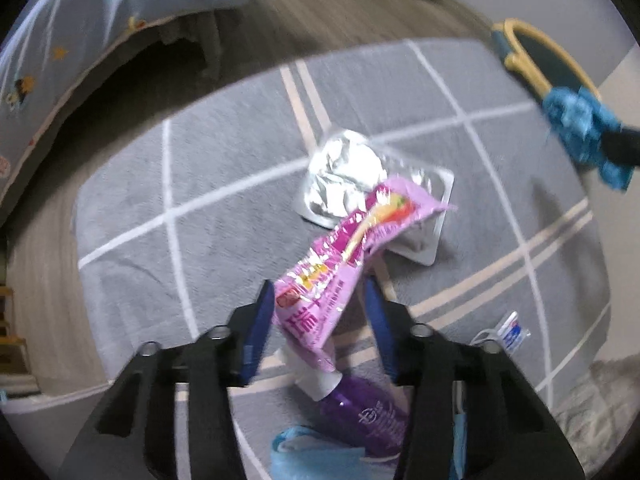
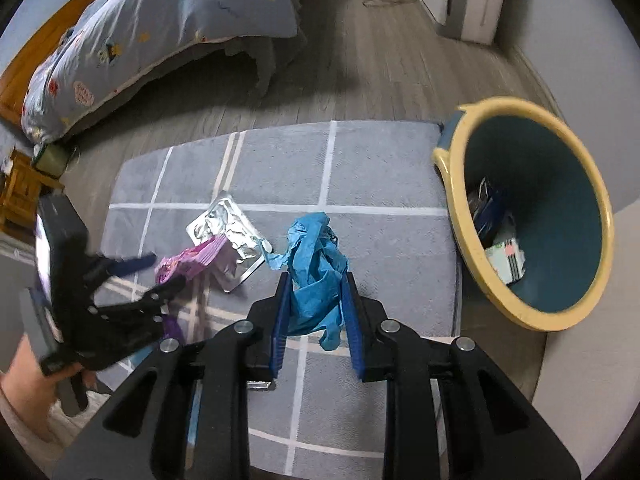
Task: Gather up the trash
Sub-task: 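Grasp the blue glove with the right gripper while the left grasps the pink snack wrapper, then carry the blue glove and pink wrapper over the teal bin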
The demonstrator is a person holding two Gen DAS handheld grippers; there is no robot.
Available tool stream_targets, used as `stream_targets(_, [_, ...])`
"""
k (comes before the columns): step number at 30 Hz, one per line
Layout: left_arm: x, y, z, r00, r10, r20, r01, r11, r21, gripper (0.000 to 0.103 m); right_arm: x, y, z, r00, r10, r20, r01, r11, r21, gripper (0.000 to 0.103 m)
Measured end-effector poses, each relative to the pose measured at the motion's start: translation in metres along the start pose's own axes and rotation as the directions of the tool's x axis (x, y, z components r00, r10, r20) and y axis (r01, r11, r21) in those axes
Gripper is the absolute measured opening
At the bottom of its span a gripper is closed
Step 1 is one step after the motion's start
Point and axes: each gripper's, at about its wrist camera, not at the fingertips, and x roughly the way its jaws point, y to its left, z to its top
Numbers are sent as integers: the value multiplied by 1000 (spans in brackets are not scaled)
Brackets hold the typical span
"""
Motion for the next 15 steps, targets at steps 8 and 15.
stream_targets(8, [-15, -8, 2, 997, 2, 74, -3, 1000, 19, 8, -6, -8, 5, 1000, -8, 30, 8, 1000, -2, 25])
stream_targets(15, [-50, -15, 5, 984, -32, 176, 33, 999, -3, 8, -15, -8, 9, 997, -9, 78, 9, 1000, -7, 25])
